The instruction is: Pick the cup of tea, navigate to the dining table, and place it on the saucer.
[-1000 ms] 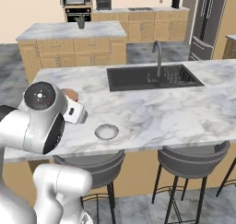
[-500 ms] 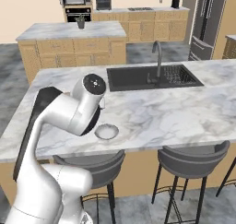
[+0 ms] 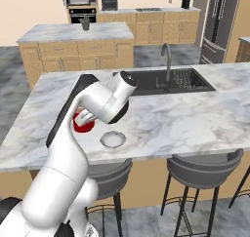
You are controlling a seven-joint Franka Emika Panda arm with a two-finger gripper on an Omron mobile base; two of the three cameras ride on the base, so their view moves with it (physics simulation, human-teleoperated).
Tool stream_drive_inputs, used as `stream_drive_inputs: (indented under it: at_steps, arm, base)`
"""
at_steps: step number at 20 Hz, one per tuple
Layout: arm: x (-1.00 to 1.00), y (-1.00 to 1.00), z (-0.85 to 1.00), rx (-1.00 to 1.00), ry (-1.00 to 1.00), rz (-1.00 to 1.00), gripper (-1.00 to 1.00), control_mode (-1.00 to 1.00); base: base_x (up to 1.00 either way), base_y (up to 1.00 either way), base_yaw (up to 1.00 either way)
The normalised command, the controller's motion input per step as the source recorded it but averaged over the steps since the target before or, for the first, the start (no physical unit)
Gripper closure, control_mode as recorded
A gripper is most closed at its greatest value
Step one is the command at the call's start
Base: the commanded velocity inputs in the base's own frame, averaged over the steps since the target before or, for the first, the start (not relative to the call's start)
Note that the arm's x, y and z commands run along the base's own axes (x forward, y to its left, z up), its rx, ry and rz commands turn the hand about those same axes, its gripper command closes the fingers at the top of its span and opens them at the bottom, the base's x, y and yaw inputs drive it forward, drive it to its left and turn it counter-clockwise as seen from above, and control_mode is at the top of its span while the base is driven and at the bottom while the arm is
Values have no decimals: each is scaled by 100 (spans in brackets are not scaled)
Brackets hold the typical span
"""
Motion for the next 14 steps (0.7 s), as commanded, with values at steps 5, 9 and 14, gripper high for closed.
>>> stream_drive_inputs:
  at_steps: [5,9,14]
  arm:
    - [54,-14,-46,-4,0,35,100,-100]
    - [57,-12,-43,0,0,27,100,-100]
    - [46,-19,-45,0,-4,16,100,-100]
  base:
    - [0,0,0]
    - [0,0,0]
    - [0,0,0]
